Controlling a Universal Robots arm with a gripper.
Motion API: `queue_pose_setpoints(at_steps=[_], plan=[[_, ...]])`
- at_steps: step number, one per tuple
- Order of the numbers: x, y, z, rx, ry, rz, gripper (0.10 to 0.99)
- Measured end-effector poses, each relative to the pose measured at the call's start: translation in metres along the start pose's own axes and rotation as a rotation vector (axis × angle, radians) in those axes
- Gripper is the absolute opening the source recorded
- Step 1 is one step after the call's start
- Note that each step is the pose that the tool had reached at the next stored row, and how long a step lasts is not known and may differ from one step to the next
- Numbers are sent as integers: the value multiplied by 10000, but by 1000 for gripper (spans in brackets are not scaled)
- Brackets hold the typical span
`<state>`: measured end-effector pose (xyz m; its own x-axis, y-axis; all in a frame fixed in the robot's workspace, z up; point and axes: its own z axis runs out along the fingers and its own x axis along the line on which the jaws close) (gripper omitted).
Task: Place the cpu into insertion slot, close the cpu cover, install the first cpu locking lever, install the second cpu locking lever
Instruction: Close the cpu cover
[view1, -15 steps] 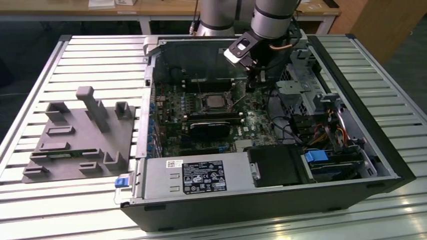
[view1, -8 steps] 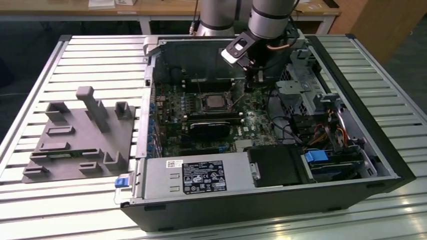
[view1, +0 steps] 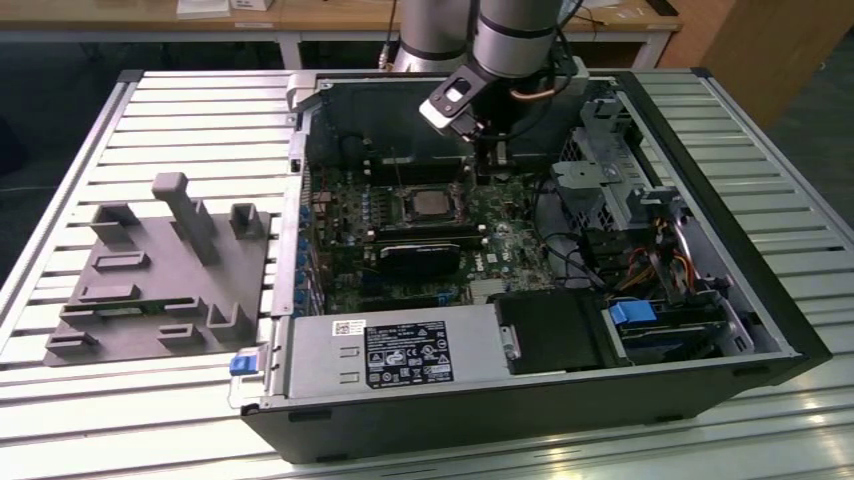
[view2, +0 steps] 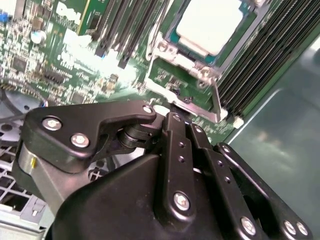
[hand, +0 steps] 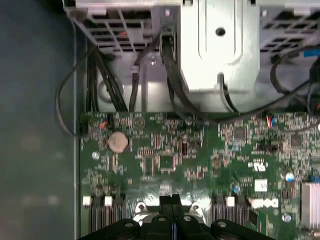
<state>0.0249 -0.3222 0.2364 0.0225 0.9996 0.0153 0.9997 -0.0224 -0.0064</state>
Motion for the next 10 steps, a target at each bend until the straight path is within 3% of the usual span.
queue_pose_setpoints(at_steps=[10], plan=[[4,-239,3,-107,3,-3,102]])
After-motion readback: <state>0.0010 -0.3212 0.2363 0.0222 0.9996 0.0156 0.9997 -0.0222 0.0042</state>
